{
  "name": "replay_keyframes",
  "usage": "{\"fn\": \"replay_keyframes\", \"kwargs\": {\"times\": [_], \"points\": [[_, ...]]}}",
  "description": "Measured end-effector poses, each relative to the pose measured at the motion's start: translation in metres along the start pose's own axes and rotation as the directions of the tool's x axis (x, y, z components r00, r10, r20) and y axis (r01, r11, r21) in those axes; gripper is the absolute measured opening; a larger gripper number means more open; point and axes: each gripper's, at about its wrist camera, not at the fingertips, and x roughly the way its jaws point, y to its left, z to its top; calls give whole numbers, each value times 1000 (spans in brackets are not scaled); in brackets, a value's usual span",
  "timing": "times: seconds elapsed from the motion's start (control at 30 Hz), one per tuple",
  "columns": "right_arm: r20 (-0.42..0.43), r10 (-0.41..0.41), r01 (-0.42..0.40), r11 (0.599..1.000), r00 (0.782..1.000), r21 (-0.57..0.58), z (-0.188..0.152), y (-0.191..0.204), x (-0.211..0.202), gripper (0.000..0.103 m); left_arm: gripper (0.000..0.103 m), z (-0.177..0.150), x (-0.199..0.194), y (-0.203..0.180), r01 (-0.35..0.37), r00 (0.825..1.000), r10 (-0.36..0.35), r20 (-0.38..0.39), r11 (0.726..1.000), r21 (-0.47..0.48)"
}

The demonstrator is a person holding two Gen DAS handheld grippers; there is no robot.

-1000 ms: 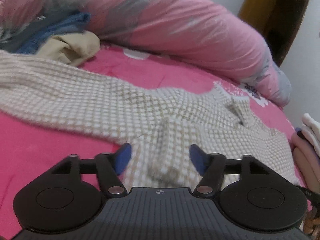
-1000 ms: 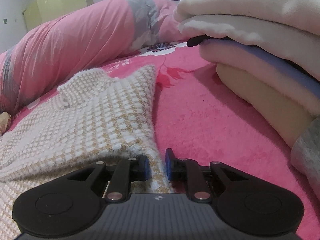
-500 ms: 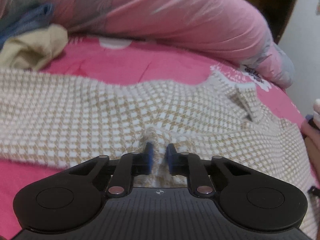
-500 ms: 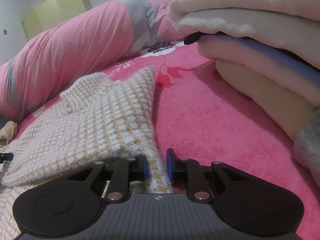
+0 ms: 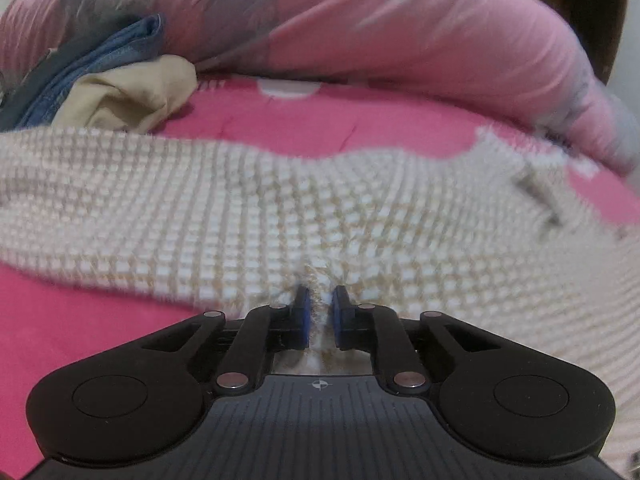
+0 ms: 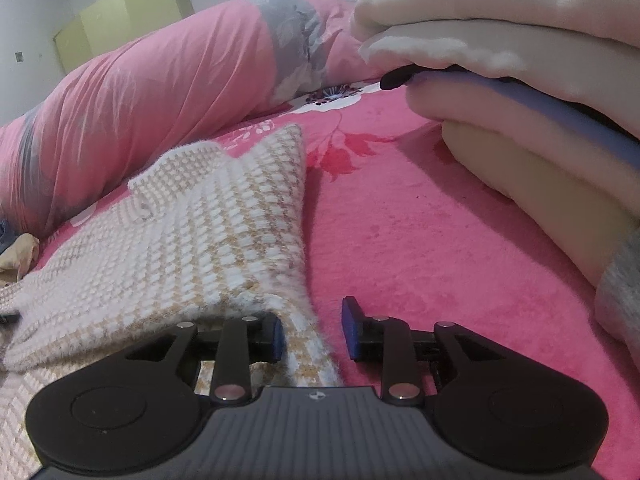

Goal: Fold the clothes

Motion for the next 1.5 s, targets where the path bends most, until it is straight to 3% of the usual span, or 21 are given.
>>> {"fn": "replay_keyframes", "kwargs": {"times": [0.17, 0.3, 0.43, 0.53, 0.63, 0.73, 0.83, 1.03, 1.5], "points": [[-4, -4, 4, 1000, 1000, -6, 0, 1, -1, 30, 26, 2, -21, -3, -52, 997, 50, 60, 998, 33], [-12, -6, 6, 999, 1000, -43, 1, 6, -7, 41, 30, 7, -50, 4, -88, 985, 85, 148, 996, 13], [22, -81, 84, 982, 996, -172, 0, 28, -37, 46, 33, 4, -72, -12, -18, 977, -4, 213, 995, 102], [122, -16, 35, 987, 992, -154, 9, 37, -74, 43, 35, -4, -70, -30, 70, 979, -106, 175, 977, 201], [150, 43, -10, 977, 988, -211, 28, 56, -77, 27, 35, -18, -55, -39, 132, 982, -163, 99, 955, 267], [120, 28, 4, 965, 992, -263, 35, 65, -59, 21, 37, -31, -38, -39, 127, 987, -150, 57, 948, 290], [85, 5, 22, 949, 996, -313, 40, 73, -39, 19, 45, -39, -34, -29, 140, 983, -165, 81, 959, 247], [19, -49, 52, 910, 999, -412, 50, 90, 2, 18, 49, -39, -28, -9, 201, 973, -216, 86, 967, 155], [-16, -186, 166, 908, 982, -385, 96, 80, 121, 18, 49, -44, -32, 4, 251, 959, -259, 112, 964, 83]]}}
